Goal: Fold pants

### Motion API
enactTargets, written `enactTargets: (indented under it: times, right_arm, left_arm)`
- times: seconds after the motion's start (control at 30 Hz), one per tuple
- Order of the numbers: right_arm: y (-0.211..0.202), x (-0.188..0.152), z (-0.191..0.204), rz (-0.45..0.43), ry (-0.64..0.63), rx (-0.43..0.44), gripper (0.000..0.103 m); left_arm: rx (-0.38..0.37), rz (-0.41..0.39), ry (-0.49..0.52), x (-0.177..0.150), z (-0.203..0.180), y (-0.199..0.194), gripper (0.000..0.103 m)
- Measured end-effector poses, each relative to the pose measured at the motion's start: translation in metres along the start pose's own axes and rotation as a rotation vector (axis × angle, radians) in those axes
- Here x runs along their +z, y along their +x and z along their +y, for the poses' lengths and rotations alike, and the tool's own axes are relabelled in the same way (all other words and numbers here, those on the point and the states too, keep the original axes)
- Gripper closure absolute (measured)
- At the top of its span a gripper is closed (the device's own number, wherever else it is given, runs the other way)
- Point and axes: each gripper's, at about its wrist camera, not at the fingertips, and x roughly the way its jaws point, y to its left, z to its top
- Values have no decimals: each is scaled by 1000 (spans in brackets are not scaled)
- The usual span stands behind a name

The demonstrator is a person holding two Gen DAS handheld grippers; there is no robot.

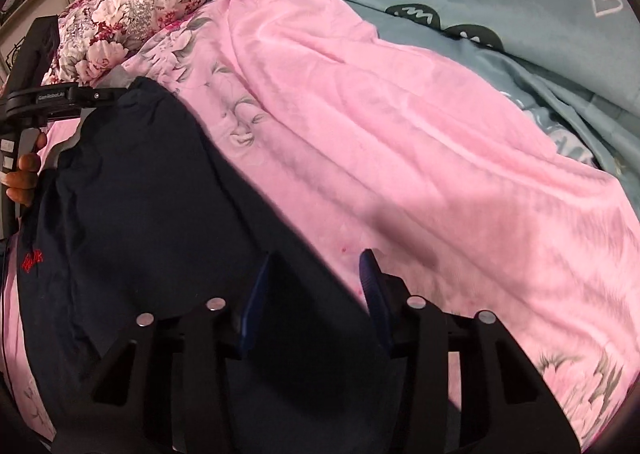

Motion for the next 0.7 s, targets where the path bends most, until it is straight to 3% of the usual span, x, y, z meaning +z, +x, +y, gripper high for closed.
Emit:
enactTargets:
  times: [0.1, 0.13, 0.2, 0.33, 0.5, 0.7]
  right_arm:
    - [1, 4, 6, 11, -25, 21, 72]
    - [1, 3, 12, 22, -59, 18, 86]
    - [-2, 2, 19, 32, -89, -1, 97]
    - [-18, -1, 26, 0, -84, -51, 99]
    - [-81, -11, 51, -105, -107, -102, 99]
    - [-152, -57, 113, -200, -171, -109, 99]
  left_arm:
    - [19, -8, 26, 0, -11, 5, 51]
    - [23, -7, 39, -1, -16, 6, 52]
    - [24, 3, 65, -4, -21, 7, 63]
    - [15, -9, 86, -3, -24, -5, 66]
    - [-46, -39, 111, -5, -25, -43, 66]
    - [-76, -98, 243, -35, -27, -102, 65]
